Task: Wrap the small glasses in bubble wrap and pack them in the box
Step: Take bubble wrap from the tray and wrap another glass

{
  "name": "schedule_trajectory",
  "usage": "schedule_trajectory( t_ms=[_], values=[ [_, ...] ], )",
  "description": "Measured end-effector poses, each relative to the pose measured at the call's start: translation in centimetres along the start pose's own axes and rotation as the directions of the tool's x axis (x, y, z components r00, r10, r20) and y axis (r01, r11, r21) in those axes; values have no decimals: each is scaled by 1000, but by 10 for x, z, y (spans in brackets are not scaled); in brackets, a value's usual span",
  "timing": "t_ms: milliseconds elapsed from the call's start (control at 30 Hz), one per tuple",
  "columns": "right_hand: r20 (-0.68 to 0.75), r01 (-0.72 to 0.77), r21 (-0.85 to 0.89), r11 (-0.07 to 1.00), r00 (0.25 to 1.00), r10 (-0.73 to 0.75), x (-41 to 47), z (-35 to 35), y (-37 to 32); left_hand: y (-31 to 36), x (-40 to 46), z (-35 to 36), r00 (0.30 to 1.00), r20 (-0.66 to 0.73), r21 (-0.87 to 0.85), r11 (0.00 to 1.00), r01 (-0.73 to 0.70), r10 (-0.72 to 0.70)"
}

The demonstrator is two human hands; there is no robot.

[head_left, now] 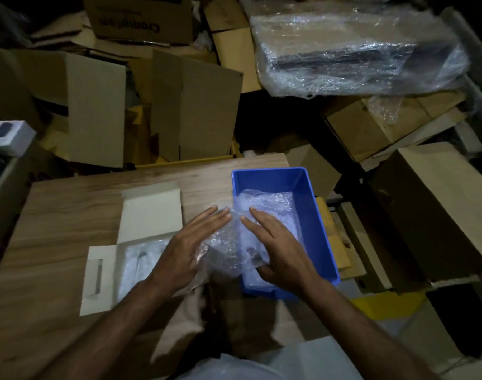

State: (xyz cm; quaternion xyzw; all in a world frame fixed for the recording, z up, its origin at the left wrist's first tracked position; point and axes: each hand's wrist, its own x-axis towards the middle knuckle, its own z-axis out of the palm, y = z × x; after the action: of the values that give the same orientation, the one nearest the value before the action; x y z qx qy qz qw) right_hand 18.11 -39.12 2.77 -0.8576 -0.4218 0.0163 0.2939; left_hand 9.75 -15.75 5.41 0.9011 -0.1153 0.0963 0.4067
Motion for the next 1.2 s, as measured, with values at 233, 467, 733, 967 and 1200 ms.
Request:
schedule_trajectory(
  t_ms=[233,467,733,967,1200],
  values=[
    [-88,104,302,948,993,-81,32,17,-46,-9,-65,-57,961,-209,-172,974,144,-179],
    [459,-531,835,146,817,350,82,30,-107,-11,-90,-85,592,-342,-643,641,419,-730],
    [752,-731,648,-213,571,328,75,68,-128,-41,-107,-93,293,-5,-781,187,596,-956],
    [635,-779,627,-4,509,581,71,82,-141,-51,-134,-88,130,292,-782,-158,602,-948],
    [425,-600,761,246,747,511,54,92,-139,-51,-155,-87,153,138,-747,-2,665,-979]
  ],
)
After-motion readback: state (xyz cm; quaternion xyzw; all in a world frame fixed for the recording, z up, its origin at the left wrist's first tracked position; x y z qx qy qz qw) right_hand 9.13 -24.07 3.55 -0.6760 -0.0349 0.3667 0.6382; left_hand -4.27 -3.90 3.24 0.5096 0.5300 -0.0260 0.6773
